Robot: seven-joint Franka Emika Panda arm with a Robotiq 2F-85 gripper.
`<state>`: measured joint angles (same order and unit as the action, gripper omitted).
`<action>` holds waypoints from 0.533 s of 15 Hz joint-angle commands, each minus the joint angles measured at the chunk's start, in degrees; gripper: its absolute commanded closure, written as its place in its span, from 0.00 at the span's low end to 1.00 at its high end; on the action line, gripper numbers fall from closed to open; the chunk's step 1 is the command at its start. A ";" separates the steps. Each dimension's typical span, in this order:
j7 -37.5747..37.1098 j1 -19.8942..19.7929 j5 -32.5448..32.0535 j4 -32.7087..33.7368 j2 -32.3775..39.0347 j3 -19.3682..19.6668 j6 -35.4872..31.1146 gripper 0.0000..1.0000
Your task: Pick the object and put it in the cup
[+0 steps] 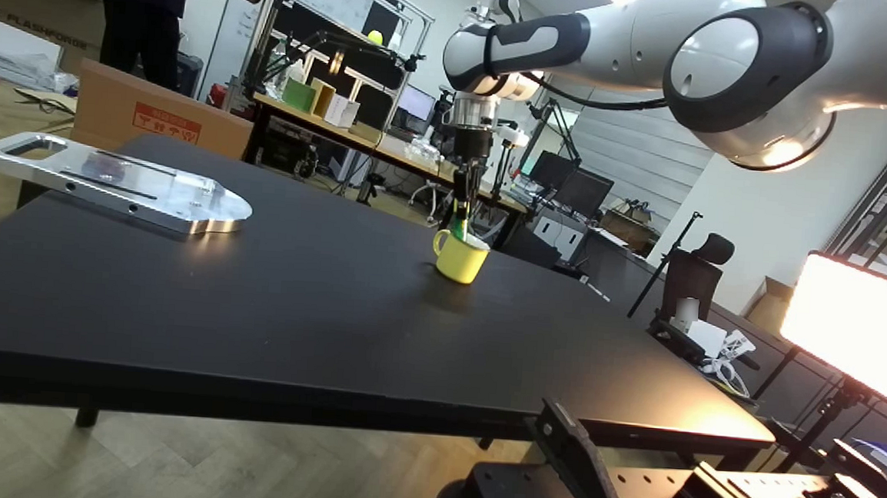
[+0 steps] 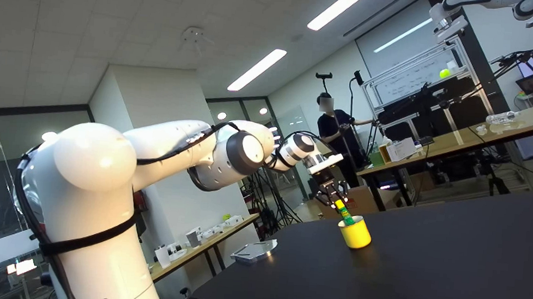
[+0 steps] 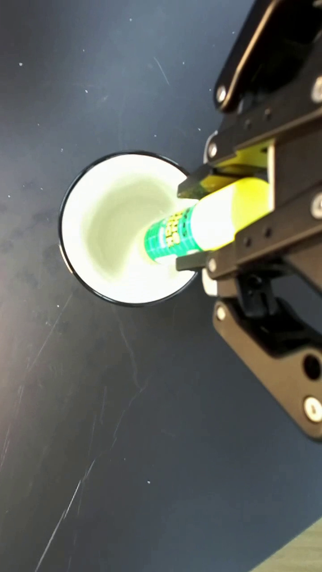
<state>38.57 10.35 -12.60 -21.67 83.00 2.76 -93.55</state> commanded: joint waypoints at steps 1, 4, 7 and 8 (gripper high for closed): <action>0.89 -0.23 0.67 2.93 1.88 -0.14 0.82 0.91; 0.76 -0.22 0.64 3.16 2.08 -0.02 0.97 0.34; 0.37 0.03 0.51 2.22 0.88 0.14 -0.02 0.13; 0.19 0.16 0.47 0.22 -0.46 0.19 -1.17 0.07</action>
<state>39.04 10.34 -12.46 -21.24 83.73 2.76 -93.84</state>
